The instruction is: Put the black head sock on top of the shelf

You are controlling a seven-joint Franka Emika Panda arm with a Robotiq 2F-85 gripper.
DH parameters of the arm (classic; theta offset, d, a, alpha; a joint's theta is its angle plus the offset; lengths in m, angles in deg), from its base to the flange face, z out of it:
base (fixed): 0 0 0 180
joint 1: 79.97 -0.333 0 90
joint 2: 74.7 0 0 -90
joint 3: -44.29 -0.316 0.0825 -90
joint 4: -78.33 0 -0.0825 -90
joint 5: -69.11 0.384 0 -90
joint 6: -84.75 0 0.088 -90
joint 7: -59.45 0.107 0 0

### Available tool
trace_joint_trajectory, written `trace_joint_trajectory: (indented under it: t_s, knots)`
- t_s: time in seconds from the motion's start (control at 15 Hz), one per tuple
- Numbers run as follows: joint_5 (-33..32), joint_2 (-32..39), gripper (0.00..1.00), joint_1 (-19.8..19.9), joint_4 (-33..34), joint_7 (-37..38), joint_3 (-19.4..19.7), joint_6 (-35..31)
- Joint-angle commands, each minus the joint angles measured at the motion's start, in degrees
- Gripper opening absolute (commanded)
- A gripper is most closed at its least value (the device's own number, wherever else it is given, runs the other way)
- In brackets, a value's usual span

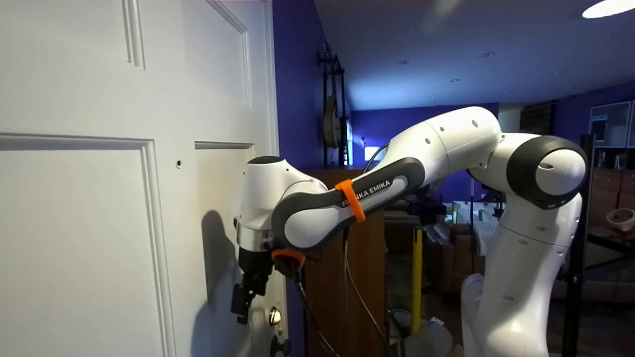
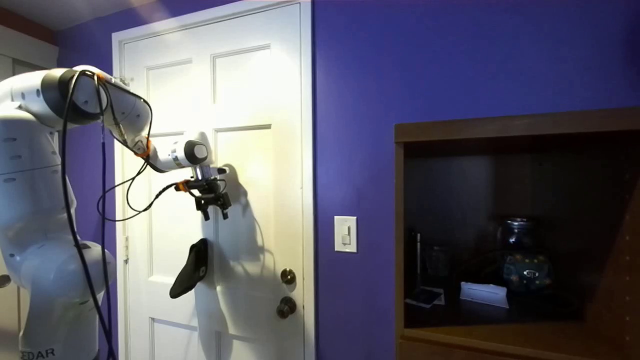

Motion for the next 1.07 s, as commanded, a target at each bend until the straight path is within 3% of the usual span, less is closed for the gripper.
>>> trace_joint_trajectory:
  t_s: [0.0, 0.47, 0.6, 1.0]
  knots:
    - [-0.5, 0.1, 1.0, -1.4, 0.1, 0.3, 1.3, 0.1]
    - [10.9, -2.8, 1.0, -5.6, -6.3, -3.8, 3.3, -4.0]
    - [14.2, -4.1, 1.0, -6.7, -10.3, -5.3, 3.9, -7.1]
    - [15.1, -2.5, 1.0, -8.4, -17.7, -9.7, 4.1, -20.5]
